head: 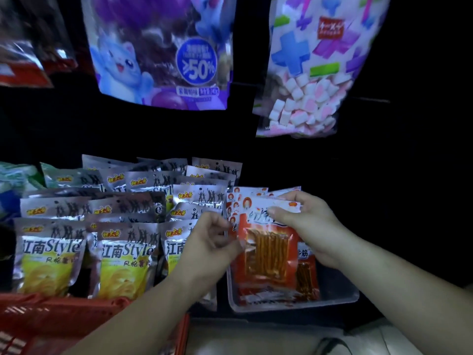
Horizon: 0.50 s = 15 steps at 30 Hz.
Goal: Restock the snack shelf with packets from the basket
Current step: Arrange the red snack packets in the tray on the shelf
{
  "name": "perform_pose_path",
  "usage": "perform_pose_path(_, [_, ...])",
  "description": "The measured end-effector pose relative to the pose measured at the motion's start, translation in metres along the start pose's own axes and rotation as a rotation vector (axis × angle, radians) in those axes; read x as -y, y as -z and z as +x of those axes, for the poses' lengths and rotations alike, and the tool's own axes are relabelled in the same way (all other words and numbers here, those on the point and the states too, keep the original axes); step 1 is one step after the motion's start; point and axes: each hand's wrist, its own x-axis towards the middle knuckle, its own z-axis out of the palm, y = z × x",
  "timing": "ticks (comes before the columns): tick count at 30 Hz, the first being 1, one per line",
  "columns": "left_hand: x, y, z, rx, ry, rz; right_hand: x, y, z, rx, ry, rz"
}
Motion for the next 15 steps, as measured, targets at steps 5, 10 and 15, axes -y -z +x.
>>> perform_pose_path(5, [-0.052, 0.016, -0.032, 0.043, 0.0, -0.053, 0.043, -0.012, -0.053, -0.089, -0.03, 0.11])
perform_pose_path(10, [-0.089, 0.027, -0.071, -0.012, 0.03, -0.209, 0.065, -0.015, -0.108, 0.021, -0.145, 0.244])
perform_pose_path(15, [-0.093, 0.023, -0.098, -0.045, -0.028, -0.174, 0.081, -0.032, -0.138, -0.031, -0.083, 0.185])
